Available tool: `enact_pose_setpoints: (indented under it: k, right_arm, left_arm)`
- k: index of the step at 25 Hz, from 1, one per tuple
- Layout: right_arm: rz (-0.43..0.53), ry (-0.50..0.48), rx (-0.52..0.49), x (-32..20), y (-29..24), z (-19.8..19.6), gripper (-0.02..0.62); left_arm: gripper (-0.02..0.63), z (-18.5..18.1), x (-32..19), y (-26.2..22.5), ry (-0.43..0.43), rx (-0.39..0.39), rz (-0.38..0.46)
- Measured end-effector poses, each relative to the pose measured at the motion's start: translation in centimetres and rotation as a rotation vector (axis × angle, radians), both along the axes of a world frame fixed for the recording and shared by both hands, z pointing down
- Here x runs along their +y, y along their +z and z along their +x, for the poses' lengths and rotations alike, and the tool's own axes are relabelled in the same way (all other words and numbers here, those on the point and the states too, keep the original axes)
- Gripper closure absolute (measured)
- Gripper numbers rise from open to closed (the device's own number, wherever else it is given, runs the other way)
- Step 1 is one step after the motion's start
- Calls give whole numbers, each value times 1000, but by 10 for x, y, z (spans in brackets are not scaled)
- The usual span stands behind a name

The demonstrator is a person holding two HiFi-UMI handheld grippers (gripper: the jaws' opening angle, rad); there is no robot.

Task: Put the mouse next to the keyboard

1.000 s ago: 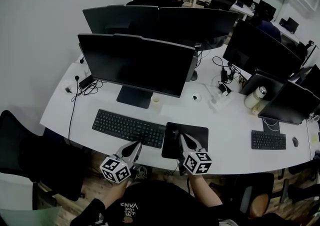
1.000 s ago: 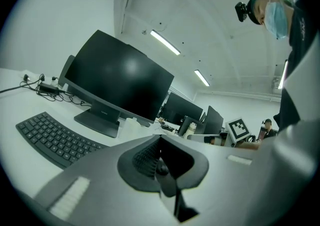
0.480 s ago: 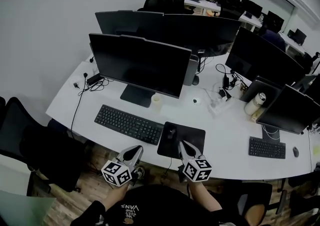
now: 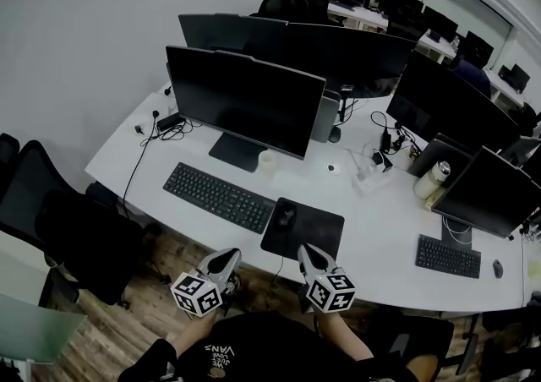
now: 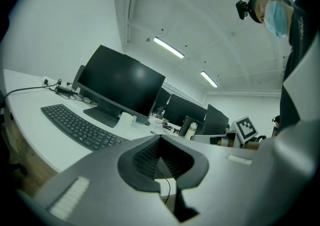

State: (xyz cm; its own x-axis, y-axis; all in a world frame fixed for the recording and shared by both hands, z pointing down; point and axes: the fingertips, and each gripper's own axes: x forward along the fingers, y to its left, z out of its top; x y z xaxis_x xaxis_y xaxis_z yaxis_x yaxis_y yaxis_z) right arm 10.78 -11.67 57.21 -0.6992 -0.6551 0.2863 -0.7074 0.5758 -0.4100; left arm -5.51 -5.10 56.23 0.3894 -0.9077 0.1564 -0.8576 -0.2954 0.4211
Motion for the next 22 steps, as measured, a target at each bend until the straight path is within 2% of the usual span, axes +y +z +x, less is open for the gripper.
enact_pose_setpoints:
  k: [10, 22]
  right_arm:
    - [-21, -57, 25, 23, 11, 5, 591]
    - [-24, -66, 52, 24, 14, 10, 591]
  left_arm:
    - [606, 20, 13, 2, -3, -4, -3]
    - [606, 27, 15, 5, -8, 3, -5]
